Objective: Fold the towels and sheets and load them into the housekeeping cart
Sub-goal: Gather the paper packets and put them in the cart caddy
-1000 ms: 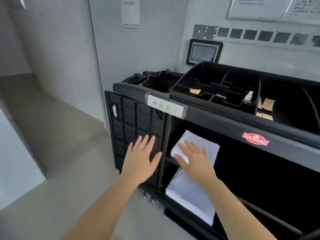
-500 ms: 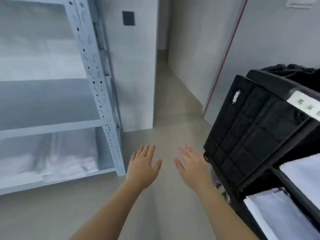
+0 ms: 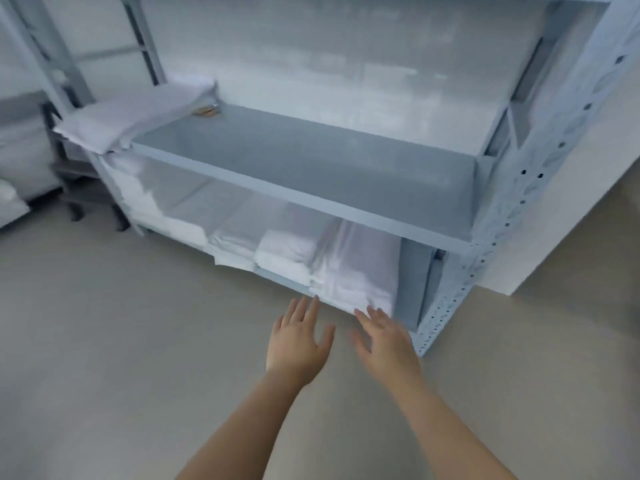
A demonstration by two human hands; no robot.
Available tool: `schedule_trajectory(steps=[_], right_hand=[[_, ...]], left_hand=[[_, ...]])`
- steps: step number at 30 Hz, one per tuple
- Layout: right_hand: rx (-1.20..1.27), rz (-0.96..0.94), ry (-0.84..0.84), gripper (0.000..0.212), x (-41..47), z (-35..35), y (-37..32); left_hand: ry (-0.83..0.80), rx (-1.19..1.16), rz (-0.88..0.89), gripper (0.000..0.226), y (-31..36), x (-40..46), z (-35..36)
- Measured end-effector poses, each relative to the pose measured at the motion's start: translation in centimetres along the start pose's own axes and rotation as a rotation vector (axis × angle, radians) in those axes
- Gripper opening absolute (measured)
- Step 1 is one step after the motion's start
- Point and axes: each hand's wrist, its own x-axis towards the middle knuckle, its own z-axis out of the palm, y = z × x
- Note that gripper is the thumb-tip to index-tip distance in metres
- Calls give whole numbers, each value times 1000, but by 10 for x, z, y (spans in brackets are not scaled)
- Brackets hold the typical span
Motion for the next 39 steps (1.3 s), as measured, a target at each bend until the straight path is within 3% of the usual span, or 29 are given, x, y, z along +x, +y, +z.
schedule_trajectory(steps=[7,15,30,39], right_hand=[[-7,-181,-71,52,77,53,-138],[-40,-337,-109,52,170,87,-225],[-37,-368,-75,48,468,98,-305],[-49,-381,-101,49,592,120,-369]], left_hand=[[115,5,-238,65,-142,11,-72],[179,-32,-359,66,-224,54,-106],[221,2,-374,66,-323,326,-186],[235,27,-383,65,-401,429,-235]])
